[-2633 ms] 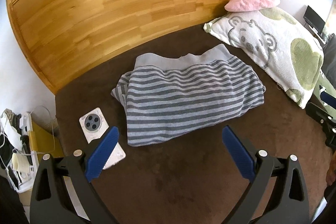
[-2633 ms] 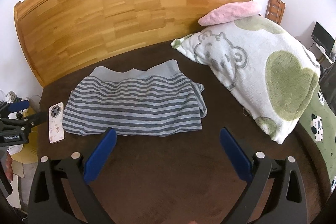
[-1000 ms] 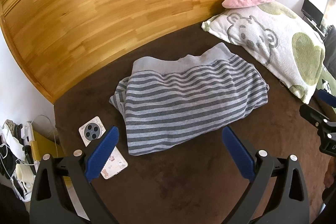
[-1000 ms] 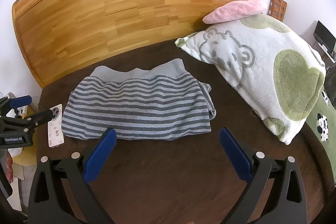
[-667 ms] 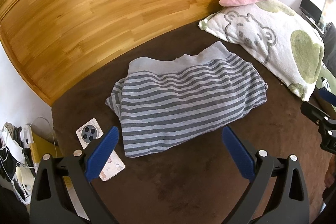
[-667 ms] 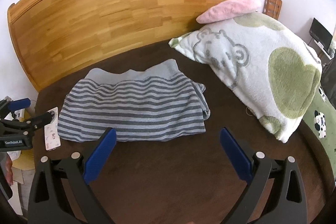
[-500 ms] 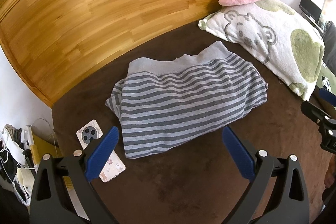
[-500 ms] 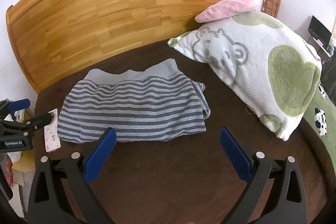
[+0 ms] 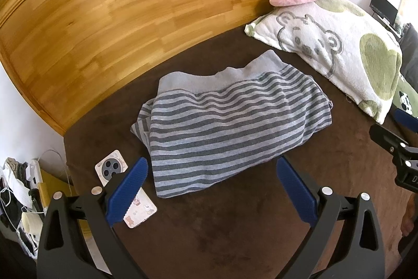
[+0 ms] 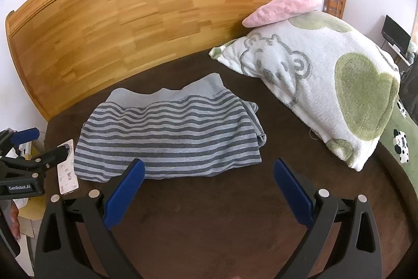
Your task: Fold large clothes
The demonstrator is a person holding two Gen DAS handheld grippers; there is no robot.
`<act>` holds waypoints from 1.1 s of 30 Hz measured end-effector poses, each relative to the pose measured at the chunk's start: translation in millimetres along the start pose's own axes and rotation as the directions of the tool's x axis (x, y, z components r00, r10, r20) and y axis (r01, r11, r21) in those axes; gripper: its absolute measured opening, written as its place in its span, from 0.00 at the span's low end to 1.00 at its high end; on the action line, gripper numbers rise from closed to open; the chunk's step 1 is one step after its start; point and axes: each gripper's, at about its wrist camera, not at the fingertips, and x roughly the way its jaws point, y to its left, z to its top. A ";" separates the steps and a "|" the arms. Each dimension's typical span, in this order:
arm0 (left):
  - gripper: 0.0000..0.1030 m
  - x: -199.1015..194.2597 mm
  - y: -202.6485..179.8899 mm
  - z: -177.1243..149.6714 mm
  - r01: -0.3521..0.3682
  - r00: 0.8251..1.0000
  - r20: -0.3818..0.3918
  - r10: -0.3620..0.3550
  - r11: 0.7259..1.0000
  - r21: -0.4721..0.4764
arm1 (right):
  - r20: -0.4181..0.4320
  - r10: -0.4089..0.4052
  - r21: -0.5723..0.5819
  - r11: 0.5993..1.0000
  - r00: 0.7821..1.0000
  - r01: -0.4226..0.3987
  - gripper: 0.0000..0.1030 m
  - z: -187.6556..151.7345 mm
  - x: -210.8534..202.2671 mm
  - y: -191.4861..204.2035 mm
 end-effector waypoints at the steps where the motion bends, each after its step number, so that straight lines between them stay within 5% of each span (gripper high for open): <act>1: 0.94 0.2 -0.3 0.0 0.000 1.000 -0.001 0.000 1.000 0.000 | -0.001 0.002 0.000 1.000 1.000 -0.002 0.94 -0.1 0.1 0.6; 15: 0.94 6.9 -13.7 -3.1 -0.092 0.996 0.010 0.091 0.991 0.098 | -0.017 0.005 -0.021 1.000 1.000 -0.005 0.94 2.1 5.4 4.9; 33: 0.94 0.7 -3.5 1.5 -0.069 0.997 0.048 0.067 0.997 0.040 | -0.029 0.015 -0.036 0.999 0.999 -0.016 0.94 4.8 13.3 12.2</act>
